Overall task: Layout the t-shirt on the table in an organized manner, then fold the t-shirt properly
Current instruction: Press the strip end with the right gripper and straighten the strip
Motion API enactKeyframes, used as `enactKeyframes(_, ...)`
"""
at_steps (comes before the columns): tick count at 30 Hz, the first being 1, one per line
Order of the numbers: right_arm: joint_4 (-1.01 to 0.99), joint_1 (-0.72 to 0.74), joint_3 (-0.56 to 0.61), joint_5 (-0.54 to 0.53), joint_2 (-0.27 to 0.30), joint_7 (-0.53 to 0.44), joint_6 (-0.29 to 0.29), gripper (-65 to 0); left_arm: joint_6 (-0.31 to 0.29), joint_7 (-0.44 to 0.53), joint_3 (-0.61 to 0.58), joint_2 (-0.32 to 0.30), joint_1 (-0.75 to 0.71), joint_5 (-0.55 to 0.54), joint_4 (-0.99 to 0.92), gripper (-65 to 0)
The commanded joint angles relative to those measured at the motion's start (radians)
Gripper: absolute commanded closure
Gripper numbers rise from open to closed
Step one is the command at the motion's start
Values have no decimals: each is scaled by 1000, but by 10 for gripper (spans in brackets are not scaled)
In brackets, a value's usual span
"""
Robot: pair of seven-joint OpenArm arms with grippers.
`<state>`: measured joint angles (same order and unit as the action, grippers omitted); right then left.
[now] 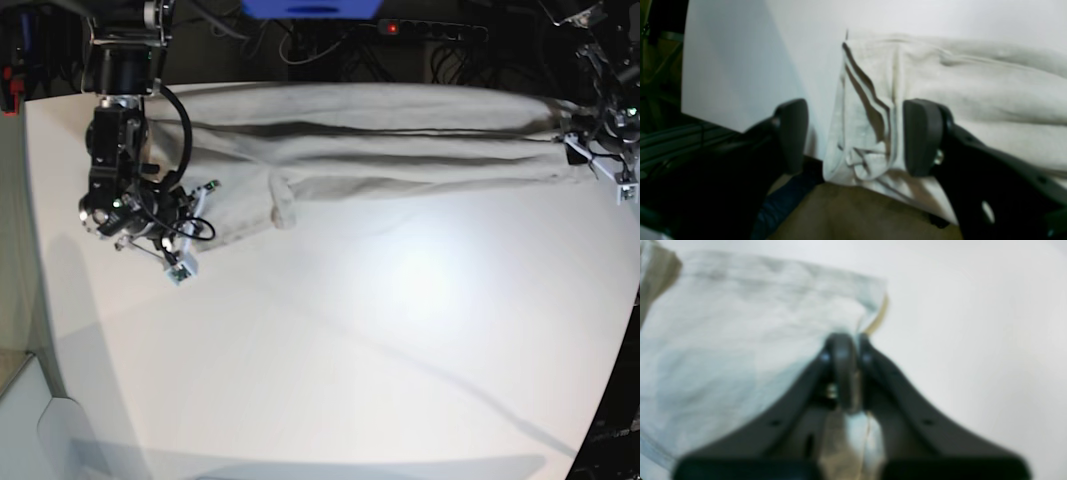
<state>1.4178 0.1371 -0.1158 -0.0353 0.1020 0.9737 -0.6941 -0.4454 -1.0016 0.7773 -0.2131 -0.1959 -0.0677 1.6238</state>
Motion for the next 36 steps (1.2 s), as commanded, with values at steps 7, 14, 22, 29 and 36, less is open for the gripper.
enactKeyframes(7,262,-55,-2,1,5,90,-4,0,6,13,1,-15,6,-1,16,-429)
enactKeyframes(14,542,-175,-6,-1,5,218,-4,0,6,13,-3,-15,9,-1,16,-429)
enactKeyframes(22,584,-351,-80,-1,3,216,-4,0,6,14,-3,-16,13,-5,14,-430)
enactKeyframes(29,585,-426,-135,-1,3,187,-4,0,6,14,-3,-22,14,-10,-35,-430)
enactKeyframes(36,578,-448,-135,5,-37,159,-4,0,6,82,-5,-22,13,-10,-101,-430)
